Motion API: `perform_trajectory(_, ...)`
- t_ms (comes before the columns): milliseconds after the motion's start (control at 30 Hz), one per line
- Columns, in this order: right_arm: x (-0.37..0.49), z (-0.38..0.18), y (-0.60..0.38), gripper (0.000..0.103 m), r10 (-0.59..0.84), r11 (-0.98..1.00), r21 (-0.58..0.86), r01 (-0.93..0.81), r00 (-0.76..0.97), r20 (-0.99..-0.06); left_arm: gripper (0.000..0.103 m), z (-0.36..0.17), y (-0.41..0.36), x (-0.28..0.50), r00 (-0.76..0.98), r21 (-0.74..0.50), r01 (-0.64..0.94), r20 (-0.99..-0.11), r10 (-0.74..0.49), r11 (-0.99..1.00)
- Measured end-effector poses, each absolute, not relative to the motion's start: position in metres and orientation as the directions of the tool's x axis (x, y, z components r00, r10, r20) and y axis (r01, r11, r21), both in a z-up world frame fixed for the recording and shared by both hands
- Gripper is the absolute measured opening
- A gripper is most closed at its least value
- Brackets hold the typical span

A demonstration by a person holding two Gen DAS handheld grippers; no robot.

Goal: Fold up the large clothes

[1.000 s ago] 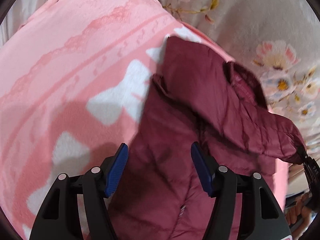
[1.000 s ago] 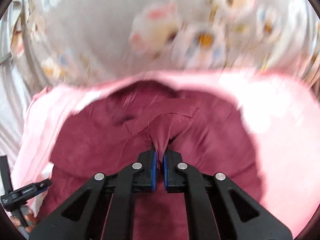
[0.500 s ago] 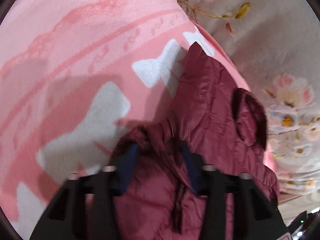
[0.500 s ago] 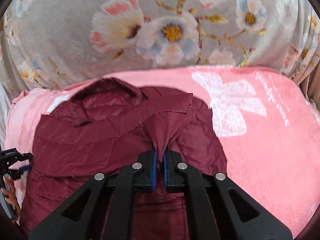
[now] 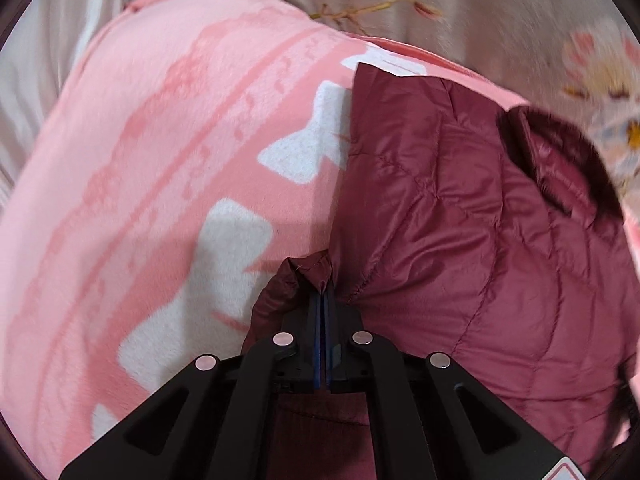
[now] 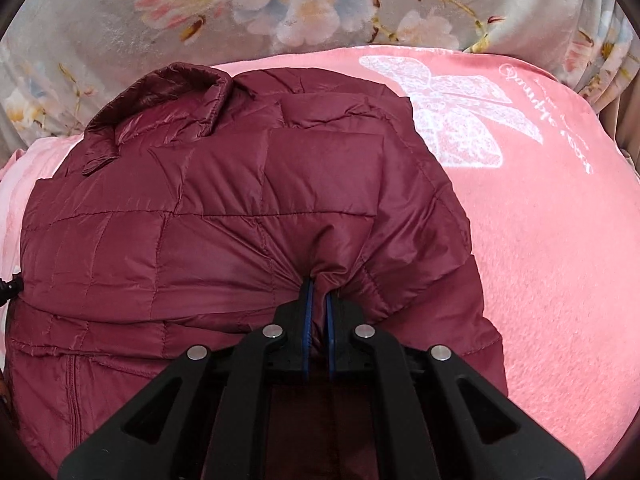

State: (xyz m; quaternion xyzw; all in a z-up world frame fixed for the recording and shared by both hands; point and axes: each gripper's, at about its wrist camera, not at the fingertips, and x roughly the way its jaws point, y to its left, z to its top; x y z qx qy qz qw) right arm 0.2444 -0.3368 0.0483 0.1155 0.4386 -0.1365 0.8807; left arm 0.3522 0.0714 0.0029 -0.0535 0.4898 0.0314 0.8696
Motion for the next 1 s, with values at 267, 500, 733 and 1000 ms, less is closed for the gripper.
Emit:
perform_trajectory(267, 0.224, 0.123, -0.326, 0.03, -0.173, 0.946, 0.078, 0.316, 0.693, -0.7, 0.024, 0.061, 0.063, 0.329, 0.614, 0.104, -0.064, -0.78, 0.121, 0.993)
perform_trajectory(500, 0.277, 0.102, -0.28, 0.029, -0.096, 0.976, 0.064, 0.208, 0.677, -0.73, 0.044, 0.063, 0.012, 0.367, 0.602, 0.07, -0.022, -0.795, 0.069, 0.997)
perform_trajectory(733, 0.279, 0.046, -0.273, 0.029, -0.078, 0.977, 0.064, 0.204, 0.616, -0.784, 0.048, 0.003, -0.007, 0.366, 0.594, 0.15, -0.013, -0.794, 0.128, 0.989)
perform_trajectory(1000, 0.276, 0.042, -0.273, 0.029, -0.076, 0.976, 0.072, 0.205, 0.633, -0.771, 0.052, 0.0, -0.013, 0.361, 0.634, 0.206, -0.021, -0.754, 0.172, 0.978)
